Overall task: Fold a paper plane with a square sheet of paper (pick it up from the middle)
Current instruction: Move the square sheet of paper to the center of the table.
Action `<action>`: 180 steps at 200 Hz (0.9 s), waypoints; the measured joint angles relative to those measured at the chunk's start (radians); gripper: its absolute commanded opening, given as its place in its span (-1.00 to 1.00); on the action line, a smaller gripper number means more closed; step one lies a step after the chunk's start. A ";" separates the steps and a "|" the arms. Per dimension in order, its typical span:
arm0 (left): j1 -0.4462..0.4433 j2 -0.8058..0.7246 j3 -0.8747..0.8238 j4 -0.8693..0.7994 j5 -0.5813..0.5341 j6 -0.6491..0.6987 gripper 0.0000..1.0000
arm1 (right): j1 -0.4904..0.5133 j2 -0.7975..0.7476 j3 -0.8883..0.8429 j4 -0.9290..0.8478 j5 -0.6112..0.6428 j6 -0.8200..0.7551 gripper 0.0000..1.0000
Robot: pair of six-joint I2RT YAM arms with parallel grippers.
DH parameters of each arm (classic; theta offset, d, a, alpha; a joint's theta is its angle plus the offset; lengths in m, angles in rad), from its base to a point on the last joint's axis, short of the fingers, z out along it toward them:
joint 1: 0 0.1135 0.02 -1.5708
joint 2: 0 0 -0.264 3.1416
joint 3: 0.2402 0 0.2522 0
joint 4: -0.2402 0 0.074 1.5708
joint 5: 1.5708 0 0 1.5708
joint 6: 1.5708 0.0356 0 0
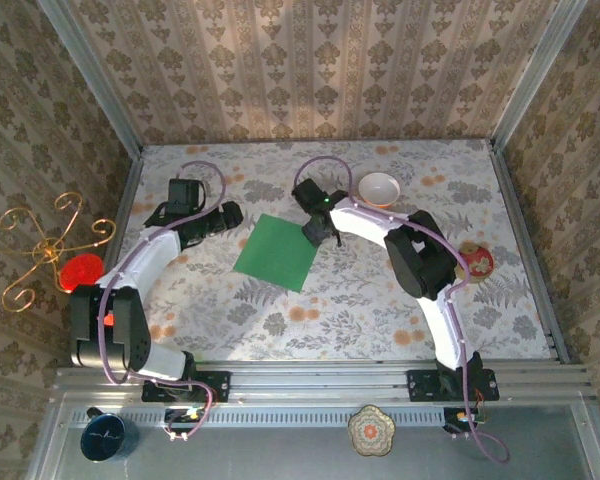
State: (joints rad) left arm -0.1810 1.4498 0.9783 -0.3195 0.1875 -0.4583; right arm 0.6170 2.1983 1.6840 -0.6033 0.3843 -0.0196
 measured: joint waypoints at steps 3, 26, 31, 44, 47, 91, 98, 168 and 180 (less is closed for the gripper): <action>-0.004 0.005 0.000 -0.001 0.000 0.000 0.81 | -0.002 -0.004 0.002 -0.003 -0.007 0.003 0.74; -0.029 0.036 0.005 -0.011 0.010 -0.003 0.78 | 0.011 -0.047 -0.011 -0.005 -0.117 0.083 0.55; -0.032 0.040 0.005 -0.011 0.012 -0.005 0.78 | 0.021 -0.068 -0.022 -0.003 -0.151 0.106 0.51; -0.037 0.047 0.005 -0.013 0.015 -0.011 0.77 | 0.054 -0.118 -0.054 0.013 -0.226 0.183 0.38; -0.037 0.047 0.005 -0.014 0.015 -0.014 0.77 | 0.066 -0.132 -0.063 0.021 -0.246 0.209 0.35; -0.036 0.047 0.003 -0.014 0.015 -0.021 0.71 | 0.200 -0.176 -0.135 0.111 -0.435 0.471 -0.05; -0.036 0.047 0.002 -0.014 0.015 -0.021 0.70 | 0.205 -0.176 -0.152 0.119 -0.453 0.499 -0.05; -0.040 0.047 -0.003 -0.018 0.027 -0.021 0.66 | 0.179 -0.156 -0.271 0.122 -0.520 0.546 0.00; -0.045 0.047 -0.003 -0.018 0.030 -0.021 0.66 | 0.176 -0.153 -0.278 0.121 -0.521 0.536 0.01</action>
State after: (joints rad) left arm -0.2260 1.4971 0.9749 -0.3374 0.2176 -0.4797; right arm 0.7933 2.0457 1.4059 -0.4820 -0.1364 0.5159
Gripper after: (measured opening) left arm 0.828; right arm 0.502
